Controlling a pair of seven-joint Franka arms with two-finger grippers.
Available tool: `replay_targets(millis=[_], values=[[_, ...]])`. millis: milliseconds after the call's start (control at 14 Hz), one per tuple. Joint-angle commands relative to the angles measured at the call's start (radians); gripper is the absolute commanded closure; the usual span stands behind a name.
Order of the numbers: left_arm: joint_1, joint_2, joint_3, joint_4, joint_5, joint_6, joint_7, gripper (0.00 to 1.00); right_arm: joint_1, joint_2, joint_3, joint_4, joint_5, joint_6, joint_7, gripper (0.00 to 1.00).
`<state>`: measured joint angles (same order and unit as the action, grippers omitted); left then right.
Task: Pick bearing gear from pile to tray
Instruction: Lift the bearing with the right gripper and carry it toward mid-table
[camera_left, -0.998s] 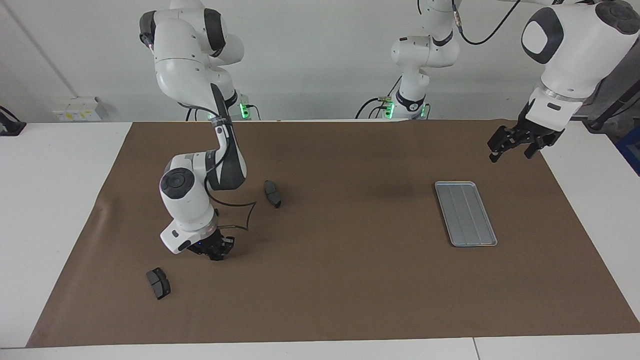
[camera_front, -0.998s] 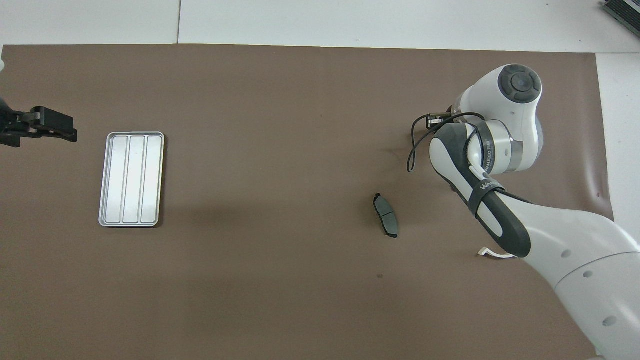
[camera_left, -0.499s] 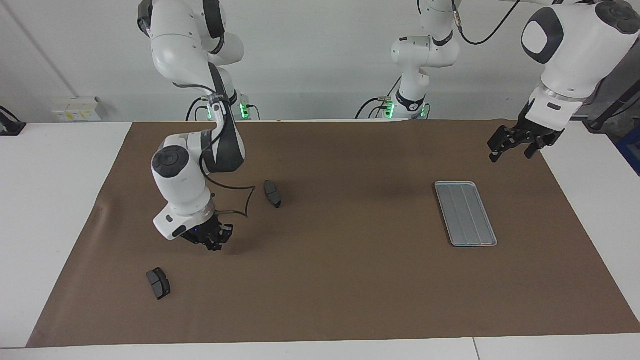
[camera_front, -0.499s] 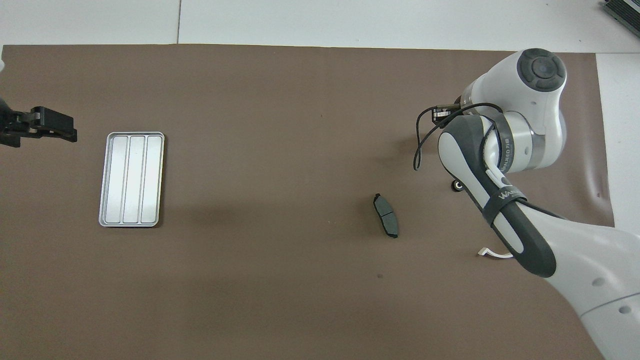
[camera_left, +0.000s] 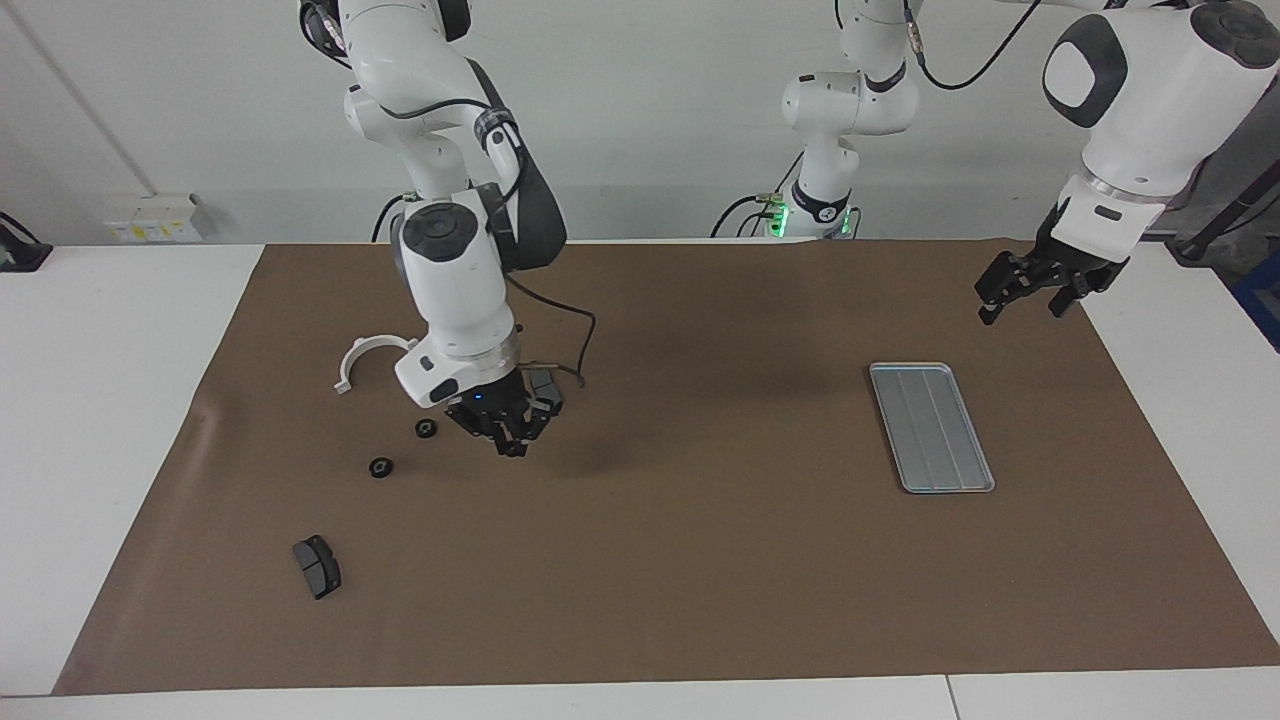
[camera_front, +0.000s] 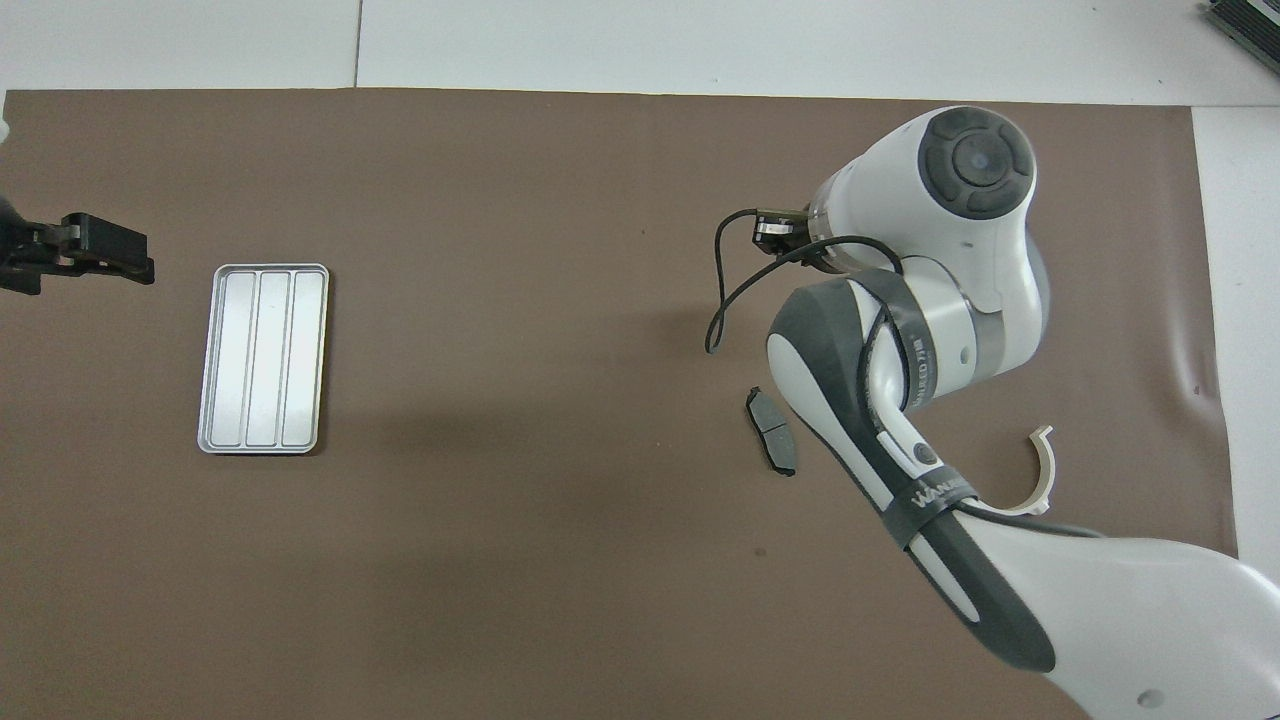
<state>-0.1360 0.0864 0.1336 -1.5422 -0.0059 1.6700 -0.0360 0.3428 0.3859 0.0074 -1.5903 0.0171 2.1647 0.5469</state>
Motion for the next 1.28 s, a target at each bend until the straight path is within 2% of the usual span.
replay_targets(millis=[0, 71, 356, 499, 855, 1069, 1211], values=[[0.004, -0.014, 0.0, -0.006, -0.003, -0.01, -0.001, 0.0, 0.039, 0.037, 0.048, 0.013, 0.027, 0.065, 0.146, 1.0], [0.004, -0.014, 0.0, -0.006, -0.003, -0.01, -0.001, 0.0, 0.07, 0.05, 0.048, 0.015, 0.038, 0.081, 0.175, 1.0], [0.004, -0.014, 0.0, -0.006, -0.003, -0.01, -0.001, 0.0, 0.229, 0.183, 0.045, 0.018, 0.027, 0.3, 0.433, 1.0], [0.004, -0.014, 0.0, -0.006, -0.003, -0.01, -0.001, 0.0, 0.252, 0.208, 0.045, 0.016, 0.02, 0.337, 0.484, 1.0], [0.004, -0.014, 0.0, -0.006, -0.003, -0.01, -0.001, 0.0, 0.295, 0.203, 0.043, -0.035, -0.021, 0.331, 0.498, 1.0], [0.0, -0.016, 0.0, -0.006, -0.003, -0.007, -0.001, 0.0, 0.3, 0.183, 0.043, -0.06, -0.135, 0.226, 0.496, 1.0], [0.0, -0.016, 0.0, -0.006, -0.003, -0.012, -0.002, 0.0, 0.3, 0.182, 0.045, -0.059, -0.143, 0.222, 0.496, 1.0]])
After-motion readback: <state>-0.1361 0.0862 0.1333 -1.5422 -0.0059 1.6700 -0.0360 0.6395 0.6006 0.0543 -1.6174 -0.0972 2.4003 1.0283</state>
